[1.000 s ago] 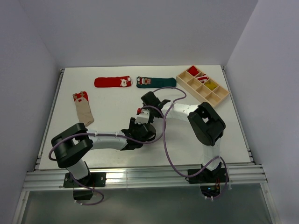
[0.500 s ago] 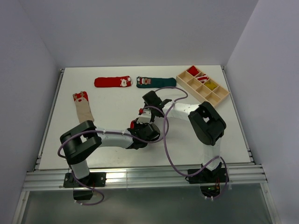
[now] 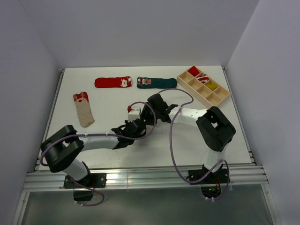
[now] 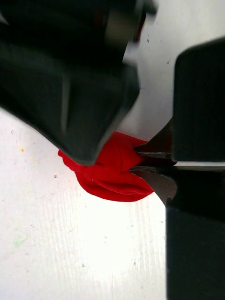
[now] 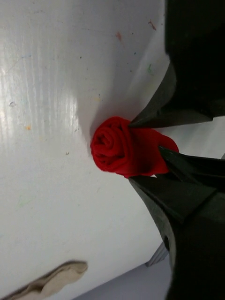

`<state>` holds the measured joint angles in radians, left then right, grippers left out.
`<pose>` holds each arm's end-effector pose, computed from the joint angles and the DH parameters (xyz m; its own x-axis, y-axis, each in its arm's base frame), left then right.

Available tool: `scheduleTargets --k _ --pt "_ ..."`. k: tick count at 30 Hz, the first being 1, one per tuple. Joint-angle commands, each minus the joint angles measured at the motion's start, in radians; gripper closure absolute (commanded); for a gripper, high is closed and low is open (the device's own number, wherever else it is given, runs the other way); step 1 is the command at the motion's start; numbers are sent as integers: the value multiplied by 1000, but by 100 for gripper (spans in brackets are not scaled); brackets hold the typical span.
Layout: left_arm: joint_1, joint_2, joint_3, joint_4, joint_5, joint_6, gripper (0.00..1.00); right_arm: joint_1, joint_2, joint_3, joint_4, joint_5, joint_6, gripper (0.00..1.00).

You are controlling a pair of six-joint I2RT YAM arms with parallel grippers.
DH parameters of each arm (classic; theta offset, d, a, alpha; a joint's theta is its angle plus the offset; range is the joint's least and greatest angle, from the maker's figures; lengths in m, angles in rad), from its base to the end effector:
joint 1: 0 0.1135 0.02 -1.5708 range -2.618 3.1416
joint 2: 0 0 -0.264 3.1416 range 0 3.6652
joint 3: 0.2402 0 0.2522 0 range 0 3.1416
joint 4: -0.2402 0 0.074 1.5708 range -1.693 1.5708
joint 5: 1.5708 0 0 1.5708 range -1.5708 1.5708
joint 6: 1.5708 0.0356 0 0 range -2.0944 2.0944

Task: Roll the socks
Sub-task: Roll the sock at the center of the board, then pick up the sock at the center of the board.

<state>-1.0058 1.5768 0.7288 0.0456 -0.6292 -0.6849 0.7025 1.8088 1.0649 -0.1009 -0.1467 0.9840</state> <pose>0.1783 -0.2422 0.1596 -0.5916 -0.0220 -0.8059 0.1157 0.9870 -0.1119 0.2833 0.2467 0.1667 -0.9100 0.3090 -0.2766 0.0804 0.7857 0.6134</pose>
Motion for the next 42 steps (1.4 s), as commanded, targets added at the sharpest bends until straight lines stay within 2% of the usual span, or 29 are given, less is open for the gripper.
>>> scheduleTargets --k 1,6,16,19,26,42 --pt "74 -69 -68 79 203 -60 99 -11 -97 -25 95 32 -25 44" --pt "153 -107 -143 143 354 -120 99 -14 -124 -65 147 39 -22 32" --pt "332 -158 -284 324 609 -257 100 -12 -106 -143 265 -33 25 27" --pt "368 -156 -327 376 656 -288 99 -11 -100 -154 282 -40 33 21" --pt "421 -118 -371 471 749 -341 99 -6 -60 -149 306 -68 45 20" --pt "500 -29 -447 637 856 -453 99 46 18 -43 208 -53 33 20"
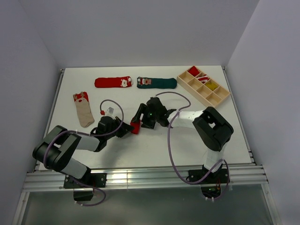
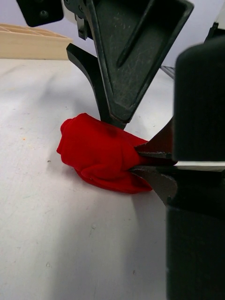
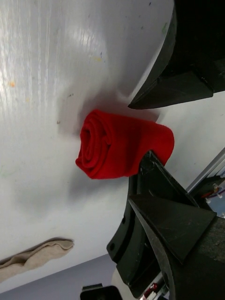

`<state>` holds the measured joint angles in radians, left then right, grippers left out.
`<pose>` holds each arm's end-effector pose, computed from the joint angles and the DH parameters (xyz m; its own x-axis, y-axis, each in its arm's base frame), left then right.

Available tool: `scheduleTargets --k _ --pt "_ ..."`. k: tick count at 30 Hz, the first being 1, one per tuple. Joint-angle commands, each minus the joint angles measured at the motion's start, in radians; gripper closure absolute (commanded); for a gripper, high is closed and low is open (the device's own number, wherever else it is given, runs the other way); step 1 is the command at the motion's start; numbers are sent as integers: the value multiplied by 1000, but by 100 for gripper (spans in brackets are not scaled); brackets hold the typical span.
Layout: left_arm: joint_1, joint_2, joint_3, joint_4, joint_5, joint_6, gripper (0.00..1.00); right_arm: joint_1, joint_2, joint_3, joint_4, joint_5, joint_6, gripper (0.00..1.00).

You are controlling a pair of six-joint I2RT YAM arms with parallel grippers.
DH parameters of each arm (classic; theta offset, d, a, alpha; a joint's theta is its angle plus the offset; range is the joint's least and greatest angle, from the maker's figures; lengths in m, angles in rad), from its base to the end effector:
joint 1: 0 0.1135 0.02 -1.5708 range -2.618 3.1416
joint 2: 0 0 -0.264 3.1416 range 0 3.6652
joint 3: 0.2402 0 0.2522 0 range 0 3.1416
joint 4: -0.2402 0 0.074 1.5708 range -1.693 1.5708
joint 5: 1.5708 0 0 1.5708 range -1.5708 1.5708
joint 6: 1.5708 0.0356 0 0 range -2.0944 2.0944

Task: Roll the socks
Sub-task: Pick up the sock at the center of the board.

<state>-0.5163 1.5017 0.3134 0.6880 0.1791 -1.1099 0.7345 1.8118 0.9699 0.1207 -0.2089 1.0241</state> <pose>0.2095 -0.1262 0.1197 -0.7424 -0.5920 -0.3137 -0.0971 0.5584 -0.8239 0.2716 0.2552 0.1553 -0.9136 0.3010 -0.2735 0.0177 0.7012 0.7127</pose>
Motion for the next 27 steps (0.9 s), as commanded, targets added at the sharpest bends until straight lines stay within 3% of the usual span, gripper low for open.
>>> scheduleTargets --k 1,11,18,27 --pt "13 54 -43 8 59 -37 100 16 20 65 -21 11 -7 20" --pt "62 106 -105 143 114 -122 99 49 83 151 -145 42 -27 20" --pt "73 224 -128 297 178 -186 99 72 127 222 -213 51 -44 23" --pt "76 252 -126 327 181 -202 99 91 164 282 -322 83 -64 30"
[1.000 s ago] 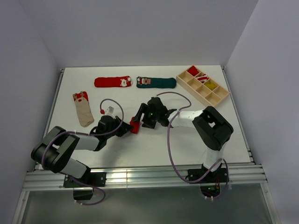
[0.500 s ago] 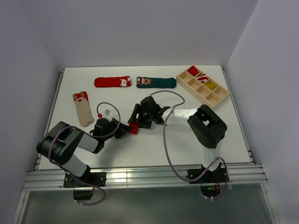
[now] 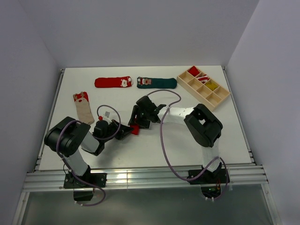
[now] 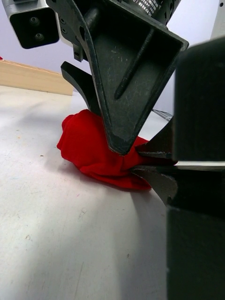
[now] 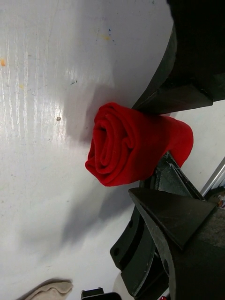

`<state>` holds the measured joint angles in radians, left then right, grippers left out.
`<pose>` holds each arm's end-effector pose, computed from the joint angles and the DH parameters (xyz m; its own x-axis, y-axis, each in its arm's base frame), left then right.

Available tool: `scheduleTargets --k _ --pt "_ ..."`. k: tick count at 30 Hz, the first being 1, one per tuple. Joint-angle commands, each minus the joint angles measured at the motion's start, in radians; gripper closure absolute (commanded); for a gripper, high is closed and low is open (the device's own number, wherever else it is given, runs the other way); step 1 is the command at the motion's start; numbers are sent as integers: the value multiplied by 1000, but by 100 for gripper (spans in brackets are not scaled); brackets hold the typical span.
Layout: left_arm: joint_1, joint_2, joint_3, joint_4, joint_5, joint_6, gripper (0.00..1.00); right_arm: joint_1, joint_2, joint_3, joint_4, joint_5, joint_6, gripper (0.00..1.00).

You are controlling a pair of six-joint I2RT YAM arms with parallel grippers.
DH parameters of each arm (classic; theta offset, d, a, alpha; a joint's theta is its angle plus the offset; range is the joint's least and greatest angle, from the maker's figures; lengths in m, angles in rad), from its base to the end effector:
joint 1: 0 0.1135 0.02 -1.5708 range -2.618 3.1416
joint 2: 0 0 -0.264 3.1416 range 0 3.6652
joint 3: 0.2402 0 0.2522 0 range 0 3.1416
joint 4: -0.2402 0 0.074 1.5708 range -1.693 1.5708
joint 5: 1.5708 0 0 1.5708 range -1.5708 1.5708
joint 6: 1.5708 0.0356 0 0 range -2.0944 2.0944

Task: Roll the socks
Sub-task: Pick up the sock at the center of the board.

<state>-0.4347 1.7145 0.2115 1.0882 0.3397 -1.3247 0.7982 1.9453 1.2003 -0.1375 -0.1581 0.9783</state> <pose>0.2061 -0.1088 0.0911 -0.7424 -0.6635 -0.0927 -0.1904 0.3417 -0.9203 0.2798 0.2951 0.1529 -0.9456 0.2036 -0.2539 0.0133 0.8037 0.5949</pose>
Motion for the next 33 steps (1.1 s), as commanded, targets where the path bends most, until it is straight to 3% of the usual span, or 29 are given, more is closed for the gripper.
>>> scheduleTargets --k 1,6,9,12,15,16,22,28,33 --pt "-6 43 -21 -71 21 13 99 30 37 57 -70 34 -23 31" --pt "-3 94 -24 -8 39 -10 99 45 50 79 -106 45 -27 38" --pt "-2 122 -32 30 51 -21 97 45 58 81 -109 42 -29 51" --pt "-1 122 -37 42 55 -19 92 44 61 87 -125 55 -44 81" --pt "-1 88 -35 4 44 4 75 41 54 94 -152 86 -66 100" --pt "-1 76 -35 -38 36 21 66 38 49 94 -155 92 -76 100" --pt "-1 -91 -8 -258 -45 120 36 9 12 97 -211 157 -153 100" --pt "-1 -331 32 -572 -169 232 23 -59 -57 65 -209 177 -269 100" --pt "-1 -599 164 -910 -327 353 19 -154 -155 33 -192 163 -390 100"
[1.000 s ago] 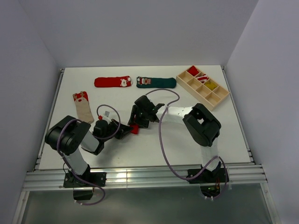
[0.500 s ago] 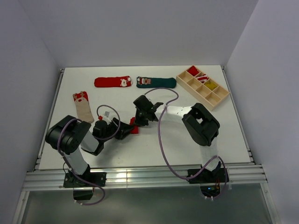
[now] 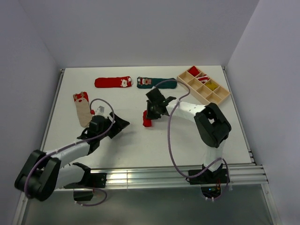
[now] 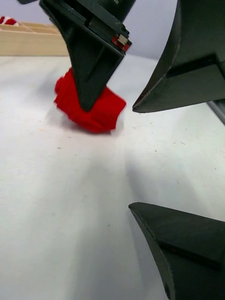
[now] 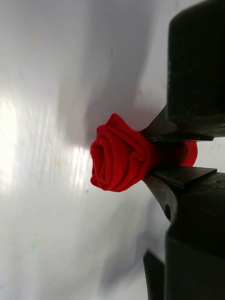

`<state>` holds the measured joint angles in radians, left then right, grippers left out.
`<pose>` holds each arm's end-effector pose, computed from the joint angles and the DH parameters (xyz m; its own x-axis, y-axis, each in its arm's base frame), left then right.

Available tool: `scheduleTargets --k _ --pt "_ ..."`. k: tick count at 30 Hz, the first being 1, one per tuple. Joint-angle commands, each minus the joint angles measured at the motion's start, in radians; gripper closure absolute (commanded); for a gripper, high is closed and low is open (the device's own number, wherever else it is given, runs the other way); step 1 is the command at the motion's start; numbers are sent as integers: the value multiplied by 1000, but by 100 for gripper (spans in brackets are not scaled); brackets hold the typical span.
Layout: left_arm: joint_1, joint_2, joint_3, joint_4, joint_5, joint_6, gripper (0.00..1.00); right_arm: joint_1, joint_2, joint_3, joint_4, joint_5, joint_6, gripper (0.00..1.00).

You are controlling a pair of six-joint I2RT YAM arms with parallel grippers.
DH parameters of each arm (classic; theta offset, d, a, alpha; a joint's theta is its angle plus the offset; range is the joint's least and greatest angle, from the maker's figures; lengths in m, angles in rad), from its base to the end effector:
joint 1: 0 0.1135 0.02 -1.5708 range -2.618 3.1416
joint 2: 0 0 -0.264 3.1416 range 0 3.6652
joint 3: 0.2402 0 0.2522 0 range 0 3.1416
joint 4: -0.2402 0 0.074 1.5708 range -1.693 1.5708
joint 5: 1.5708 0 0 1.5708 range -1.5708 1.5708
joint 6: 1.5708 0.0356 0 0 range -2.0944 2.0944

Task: Roll the socks
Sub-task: Pick up the sock at the center of the board, then place the sock in the storage box.

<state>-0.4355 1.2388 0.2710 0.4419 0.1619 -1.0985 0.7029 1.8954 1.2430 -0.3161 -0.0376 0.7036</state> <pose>0.1940 -0.0966 0.1406 -0.6904 -0.6481 -0.3214 -0.1584 0.5689 -0.8070 0.3023 0.2579 0.1724 -0.9078 0.0782 -0.4120 -0.0982 0.9155 0.3901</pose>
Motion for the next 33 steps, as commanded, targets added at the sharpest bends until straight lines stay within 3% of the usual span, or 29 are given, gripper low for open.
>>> scheduleTargets --k 1,2,8,14,17,25,33 --pt "0 -157 134 -373 -160 171 18 -78 -120 -8 -26 42 -131 100" --pt "0 -218 193 -434 -248 190 17 -97 -136 -7 -37 42 -153 100" --pt "0 -352 413 -724 -407 319 12 -267 -263 39 -122 96 -300 100" --pt "3 -378 624 -940 -569 422 0 -468 -321 122 -196 185 -412 100" --pt "4 -394 687 -992 -639 466 1 -565 -314 154 -224 220 -447 100" --pt "24 -501 649 -921 -818 614 0 -747 -198 231 -152 363 -510 100" --pt "26 -651 495 -787 -883 696 0 -855 -127 191 110 355 -822 100"
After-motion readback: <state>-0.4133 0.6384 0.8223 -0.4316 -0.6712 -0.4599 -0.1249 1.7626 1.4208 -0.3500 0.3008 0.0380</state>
